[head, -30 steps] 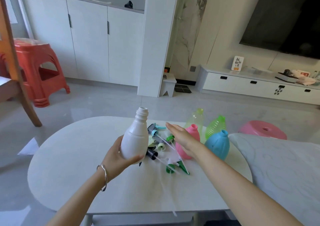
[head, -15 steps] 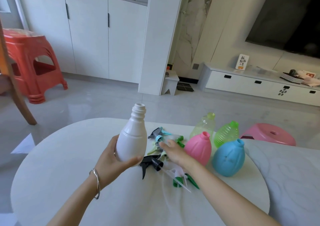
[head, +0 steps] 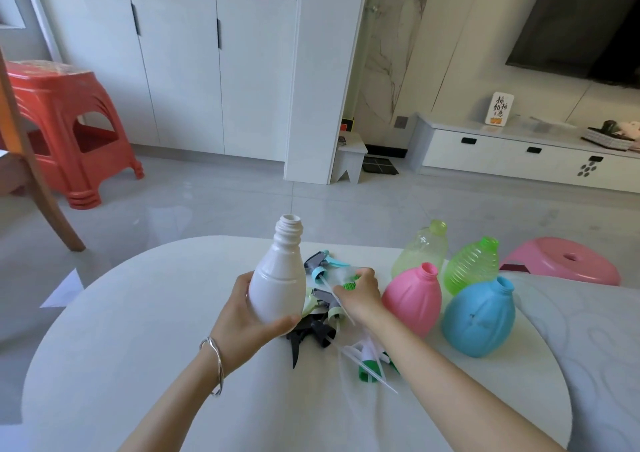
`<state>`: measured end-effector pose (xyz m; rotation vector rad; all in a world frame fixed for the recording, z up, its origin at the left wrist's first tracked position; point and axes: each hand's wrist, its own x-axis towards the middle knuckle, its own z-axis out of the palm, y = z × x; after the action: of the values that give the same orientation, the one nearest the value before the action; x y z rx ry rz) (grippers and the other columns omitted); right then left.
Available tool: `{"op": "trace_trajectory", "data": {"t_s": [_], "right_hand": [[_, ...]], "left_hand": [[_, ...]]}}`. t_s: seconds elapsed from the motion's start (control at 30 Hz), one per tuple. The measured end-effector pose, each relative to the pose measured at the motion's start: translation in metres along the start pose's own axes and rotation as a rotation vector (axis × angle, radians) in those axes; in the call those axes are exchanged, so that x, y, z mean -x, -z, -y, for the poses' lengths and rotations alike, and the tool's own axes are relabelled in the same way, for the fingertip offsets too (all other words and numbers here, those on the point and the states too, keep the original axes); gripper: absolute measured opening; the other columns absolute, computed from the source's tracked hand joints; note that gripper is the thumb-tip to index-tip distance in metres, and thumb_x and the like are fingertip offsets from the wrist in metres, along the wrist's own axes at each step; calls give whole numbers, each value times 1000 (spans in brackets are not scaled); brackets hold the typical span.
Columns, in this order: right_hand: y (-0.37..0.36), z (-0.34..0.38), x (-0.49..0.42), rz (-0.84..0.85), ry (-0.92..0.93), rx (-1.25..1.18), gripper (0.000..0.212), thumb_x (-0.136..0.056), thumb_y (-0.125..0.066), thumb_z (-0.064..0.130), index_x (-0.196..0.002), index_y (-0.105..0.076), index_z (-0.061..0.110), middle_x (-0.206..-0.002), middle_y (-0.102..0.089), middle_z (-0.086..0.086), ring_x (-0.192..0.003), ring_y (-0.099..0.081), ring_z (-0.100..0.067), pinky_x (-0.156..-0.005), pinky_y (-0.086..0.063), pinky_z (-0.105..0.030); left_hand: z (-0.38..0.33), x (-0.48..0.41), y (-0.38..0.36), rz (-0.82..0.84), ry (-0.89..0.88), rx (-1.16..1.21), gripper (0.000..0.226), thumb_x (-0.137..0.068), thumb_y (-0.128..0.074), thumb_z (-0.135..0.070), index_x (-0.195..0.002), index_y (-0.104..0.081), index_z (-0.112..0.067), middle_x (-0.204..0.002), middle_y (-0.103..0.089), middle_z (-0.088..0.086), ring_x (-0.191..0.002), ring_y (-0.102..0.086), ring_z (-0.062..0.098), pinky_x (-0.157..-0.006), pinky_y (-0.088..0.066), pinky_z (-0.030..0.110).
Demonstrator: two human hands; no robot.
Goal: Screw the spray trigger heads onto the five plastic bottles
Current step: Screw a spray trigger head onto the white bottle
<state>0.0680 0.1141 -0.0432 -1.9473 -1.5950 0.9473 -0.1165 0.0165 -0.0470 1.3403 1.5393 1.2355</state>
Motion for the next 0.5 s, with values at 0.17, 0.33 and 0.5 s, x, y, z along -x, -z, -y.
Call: {"op": "trace_trajectory", "data": {"t_s": [0.17, 0.33, 0.5], "right_hand": [[-3, -3, -9, -46, -9, 129, 56, -86, -60, 30, -123, -29, 0, -119, -59, -15, -104, -60, -32, -71, -40, -31], [-5, -6, -15, -112, -24, 85, 34, -87, -56, 13, -113, -37, 4, -115, -59, -15, -102, -59, -33, -70, -38, -29], [10, 7, -10, -181, 88, -257, 33, -82, -68, 17, -97, -39, 14, -98, -53, -2, -85, -52, -18, -71, -37, -26]], "left_hand": [[3, -2, 0, 3, 12, -2, 71, -63, -86, -20, -116, -41, -27, -102, -58, -11, -79, -59, -13, -54, -47, 6], [3, -3, 2, 7, 23, 5, 75, -57, -87, -28, -116, -40, -26, -101, -57, -12, -78, -58, -15, -54, -46, 6], [2, -2, 4, -3, 18, 11, 77, -53, -85, -35, -115, -39, -28, -101, -57, -12, -79, -59, -15, -55, -47, 6]]}}
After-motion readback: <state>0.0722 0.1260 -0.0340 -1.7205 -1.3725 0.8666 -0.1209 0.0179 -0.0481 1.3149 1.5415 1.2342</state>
